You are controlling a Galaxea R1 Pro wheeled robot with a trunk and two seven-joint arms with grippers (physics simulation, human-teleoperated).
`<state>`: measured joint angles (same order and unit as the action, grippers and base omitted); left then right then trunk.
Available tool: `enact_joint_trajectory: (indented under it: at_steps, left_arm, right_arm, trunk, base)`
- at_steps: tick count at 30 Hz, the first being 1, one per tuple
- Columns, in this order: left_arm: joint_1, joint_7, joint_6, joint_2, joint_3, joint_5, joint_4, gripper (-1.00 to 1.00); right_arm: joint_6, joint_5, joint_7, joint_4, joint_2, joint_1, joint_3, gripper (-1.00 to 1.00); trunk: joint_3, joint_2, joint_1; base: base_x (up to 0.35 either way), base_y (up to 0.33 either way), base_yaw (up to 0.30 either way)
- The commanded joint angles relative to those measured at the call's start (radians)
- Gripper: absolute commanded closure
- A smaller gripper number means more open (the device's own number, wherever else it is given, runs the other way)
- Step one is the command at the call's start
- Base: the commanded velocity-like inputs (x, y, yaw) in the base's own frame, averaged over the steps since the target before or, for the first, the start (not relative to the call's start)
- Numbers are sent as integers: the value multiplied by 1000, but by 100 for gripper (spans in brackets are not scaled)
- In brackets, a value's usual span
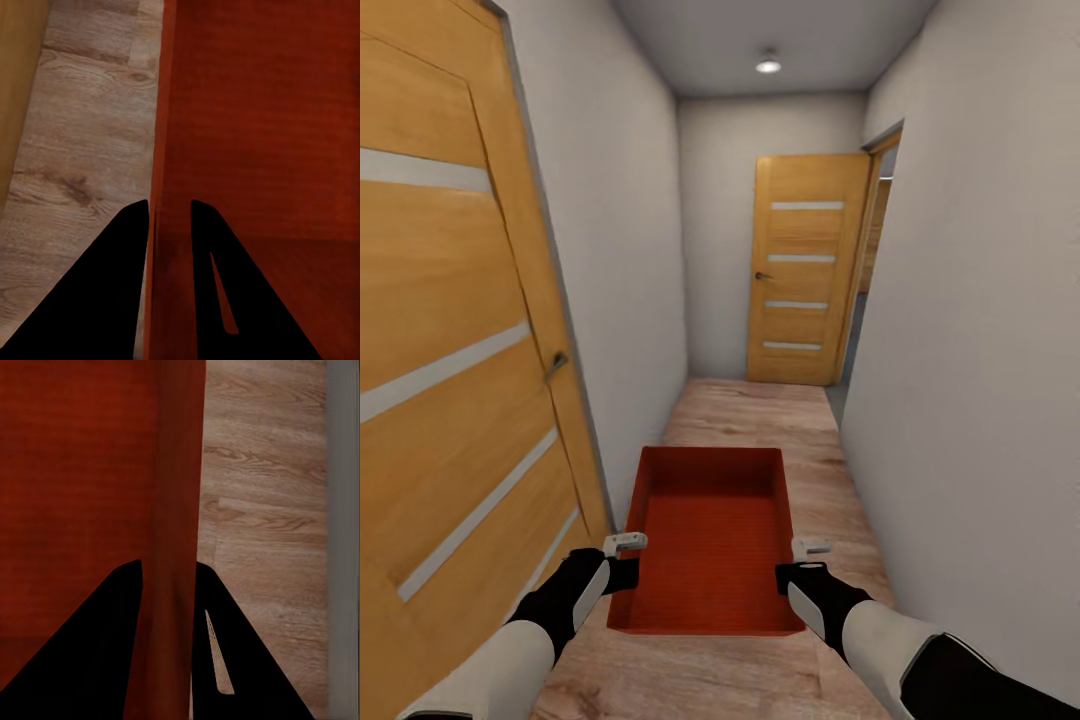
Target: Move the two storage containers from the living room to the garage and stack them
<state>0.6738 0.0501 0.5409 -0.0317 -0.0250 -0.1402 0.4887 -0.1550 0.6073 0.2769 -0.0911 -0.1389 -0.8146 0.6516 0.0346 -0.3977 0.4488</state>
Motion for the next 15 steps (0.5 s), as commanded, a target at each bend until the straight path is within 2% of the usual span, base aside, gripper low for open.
enact_joint_trajectory:
  at_steps: [1,10,15]
  left_arm:
    - [0,16,8,1,5,31,1,100]
    - [1,16,8,1,5,31,1,100]
    - [1,16,8,1,5,31,1,100]
  right_arm:
    - [-6,-27,8,-3,0,-1,-6,100]
    - [-6,-27,8,-2,-1,-1,-6,100]
    - [-6,-27,8,-3,0,-1,-6,100]
  trunk:
    - [2,-2,1]
    - [2,-2,1]
    - [2,-2,1]
  base:
    - [322,0,-248]
    - [322,0,-246]
    - [323,0,-59]
